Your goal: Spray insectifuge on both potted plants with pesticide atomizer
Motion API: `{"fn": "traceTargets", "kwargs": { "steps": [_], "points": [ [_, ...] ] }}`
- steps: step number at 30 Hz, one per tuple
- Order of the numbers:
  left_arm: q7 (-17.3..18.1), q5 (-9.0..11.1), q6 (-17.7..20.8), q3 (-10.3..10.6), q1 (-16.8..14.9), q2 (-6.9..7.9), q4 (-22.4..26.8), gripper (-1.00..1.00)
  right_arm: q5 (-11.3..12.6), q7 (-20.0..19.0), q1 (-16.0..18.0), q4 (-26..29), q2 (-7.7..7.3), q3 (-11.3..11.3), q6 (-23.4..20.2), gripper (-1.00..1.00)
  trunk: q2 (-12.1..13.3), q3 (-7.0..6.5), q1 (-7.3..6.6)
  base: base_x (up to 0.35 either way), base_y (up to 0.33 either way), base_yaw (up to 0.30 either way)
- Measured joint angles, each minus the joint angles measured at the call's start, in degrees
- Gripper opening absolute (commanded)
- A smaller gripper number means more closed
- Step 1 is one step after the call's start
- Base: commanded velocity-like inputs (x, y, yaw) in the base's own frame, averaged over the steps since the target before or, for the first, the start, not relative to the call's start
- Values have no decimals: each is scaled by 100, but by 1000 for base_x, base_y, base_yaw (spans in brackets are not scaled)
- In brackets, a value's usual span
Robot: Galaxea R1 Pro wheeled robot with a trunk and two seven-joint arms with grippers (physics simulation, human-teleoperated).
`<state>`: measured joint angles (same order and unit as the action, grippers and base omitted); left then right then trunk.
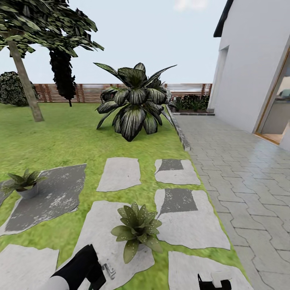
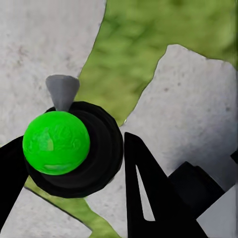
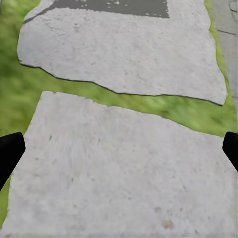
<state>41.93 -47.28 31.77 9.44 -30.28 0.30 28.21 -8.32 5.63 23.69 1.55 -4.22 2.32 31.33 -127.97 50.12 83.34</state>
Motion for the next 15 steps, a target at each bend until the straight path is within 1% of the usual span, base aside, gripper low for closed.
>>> {"fn": "traceTargets", "kwargs": {
  "steps": [3, 4, 5, 6, 8, 15],
  "points": [
    [6, -11, -10, -3, 2, 21, 0, -100, 9, 0, 0, 0, 3, -5, 0, 100, 0, 0, 0, 0, 0, 0],
    [16, -20, -38, -19, 5, 87, -29, -100, 11, 0, 0, 0, 33, -9, 0, 100, 0, 0, 0, 0, 0, 0],
    [13, -5, -40, -25, 6, 103, -53, -100, 14, 0, 0, 0, 40, -3, 0, 100, 0, 0, 0, 0, 0, 0],
    [-11, -34, -14, -37, -4, 200, -53, -100, 14, 0, 0, 0, 44, -2, 0, 100, 0, 0, 0, 0, 67, -131],
    [-16, 28, 23, -44, -13, 220, -15, -100, 16, -2, -2, 3, 44, 3, -2, 100, -1, 0, 0, -13, 287, -257],
    [-7, 44, 22, -38, -13, 203, -6, -100, 14, -2, -2, 3, 44, 0, -3, 100, 0, 0, 0, -1, 304, -264]
  ]
}}
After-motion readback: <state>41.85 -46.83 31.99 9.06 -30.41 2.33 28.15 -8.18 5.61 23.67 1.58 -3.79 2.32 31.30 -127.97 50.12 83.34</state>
